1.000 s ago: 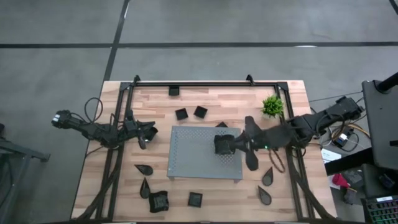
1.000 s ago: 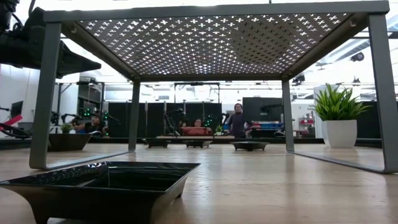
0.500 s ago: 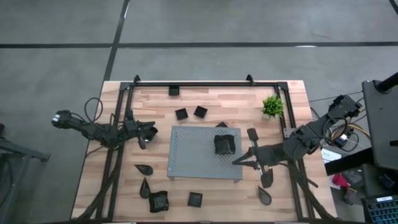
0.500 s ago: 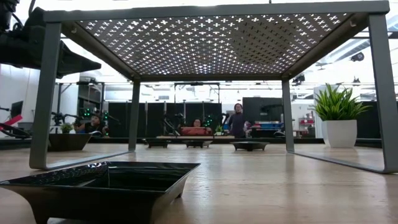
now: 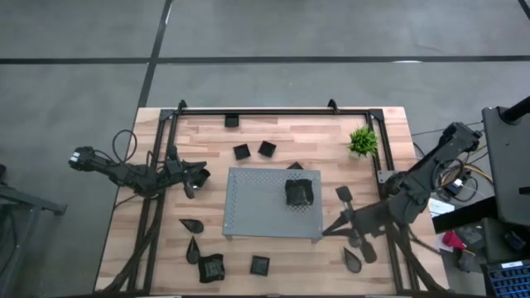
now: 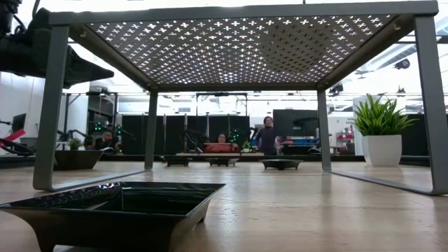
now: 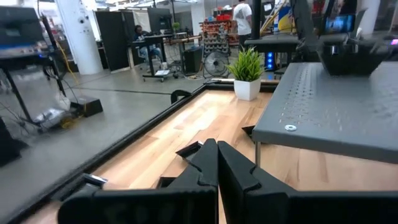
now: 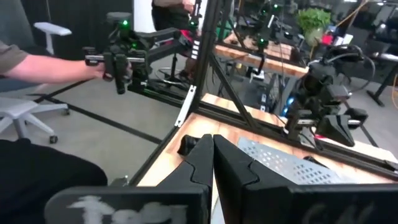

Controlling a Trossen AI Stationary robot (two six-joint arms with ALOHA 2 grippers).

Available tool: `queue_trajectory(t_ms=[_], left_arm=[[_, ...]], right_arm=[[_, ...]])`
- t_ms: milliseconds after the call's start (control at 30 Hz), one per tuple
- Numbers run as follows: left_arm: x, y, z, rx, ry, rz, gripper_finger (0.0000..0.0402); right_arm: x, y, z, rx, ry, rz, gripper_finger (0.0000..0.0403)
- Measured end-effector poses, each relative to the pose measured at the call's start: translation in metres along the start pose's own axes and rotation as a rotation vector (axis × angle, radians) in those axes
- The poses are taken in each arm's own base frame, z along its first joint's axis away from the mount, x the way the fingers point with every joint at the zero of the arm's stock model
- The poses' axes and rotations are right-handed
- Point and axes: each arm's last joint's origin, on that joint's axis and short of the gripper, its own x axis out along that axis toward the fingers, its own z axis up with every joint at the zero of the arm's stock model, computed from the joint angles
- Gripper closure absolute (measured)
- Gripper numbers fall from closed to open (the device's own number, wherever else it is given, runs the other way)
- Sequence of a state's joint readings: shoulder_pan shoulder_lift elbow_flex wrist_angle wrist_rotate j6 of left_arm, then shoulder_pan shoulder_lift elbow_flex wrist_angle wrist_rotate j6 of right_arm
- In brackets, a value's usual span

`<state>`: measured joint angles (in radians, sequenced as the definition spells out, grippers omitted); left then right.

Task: Pick & Place Mini shaped plates
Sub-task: Stack the top black distorted square plate on top of the black distorted square plate on the shelf

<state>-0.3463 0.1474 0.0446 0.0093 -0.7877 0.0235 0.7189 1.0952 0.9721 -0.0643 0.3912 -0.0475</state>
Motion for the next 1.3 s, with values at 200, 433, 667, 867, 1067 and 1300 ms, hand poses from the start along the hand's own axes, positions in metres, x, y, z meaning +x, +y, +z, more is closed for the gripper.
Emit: queue_trajectory(t_ms=[200, 433, 667, 867, 1067, 1300], left_arm=[[0.0, -0.001, 0.004, -0.36, -0.027, -0.035, 0.0401], [0.0, -0.001, 0.006, -0.517, -0.038, -0.04, 0.0401], [-0.001, 0.0, 0.013, -0.637, -0.076, -0.05, 0.0401], [-0.002, 0.001, 0.03, -0.651, -0.04, -0.05, 0.0386], [-0.003, 0.005, 0.057, -0.597, -0.006, 0.017, 0.0341], [-0.001, 0.005, 0.065, -0.58, 0.152, 0.092, 0.0287]], right_arm=[[-0.04, -0.021, -0.02, 0.024, -0.05, -0.029, 0.0394], [-0.077, -0.048, -0.052, 0.148, -0.112, -0.297, 0.0394], [-0.099, -0.057, -0.092, 0.165, -0.149, -0.395, 0.0394], [-0.119, -0.059, -0.114, 0.191, -0.252, -0.278, 0.0394], [-0.131, -0.06, -0.131, 0.207, -0.293, -0.22, 0.0394], [-0.144, -0.062, -0.139, 0.182, -0.246, -0.188, 0.0394]])
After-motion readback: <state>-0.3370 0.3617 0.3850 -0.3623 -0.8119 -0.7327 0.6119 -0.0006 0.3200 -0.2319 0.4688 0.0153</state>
